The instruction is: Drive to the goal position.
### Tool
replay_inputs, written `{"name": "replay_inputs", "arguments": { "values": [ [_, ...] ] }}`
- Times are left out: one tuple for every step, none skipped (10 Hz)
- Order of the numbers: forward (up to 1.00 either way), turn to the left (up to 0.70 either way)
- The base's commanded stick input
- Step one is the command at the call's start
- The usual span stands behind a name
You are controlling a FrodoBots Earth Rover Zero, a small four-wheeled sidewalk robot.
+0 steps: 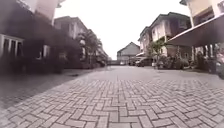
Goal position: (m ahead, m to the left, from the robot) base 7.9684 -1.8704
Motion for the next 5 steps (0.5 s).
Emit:
{"name": "replay_inputs", "arguments": {
  "values": [
    [0.69,0.03],
    [0.69,0.03],
    [0.69,0.03],
    [0.69,0.03],
    [0.69,0.03]
  ]
}}
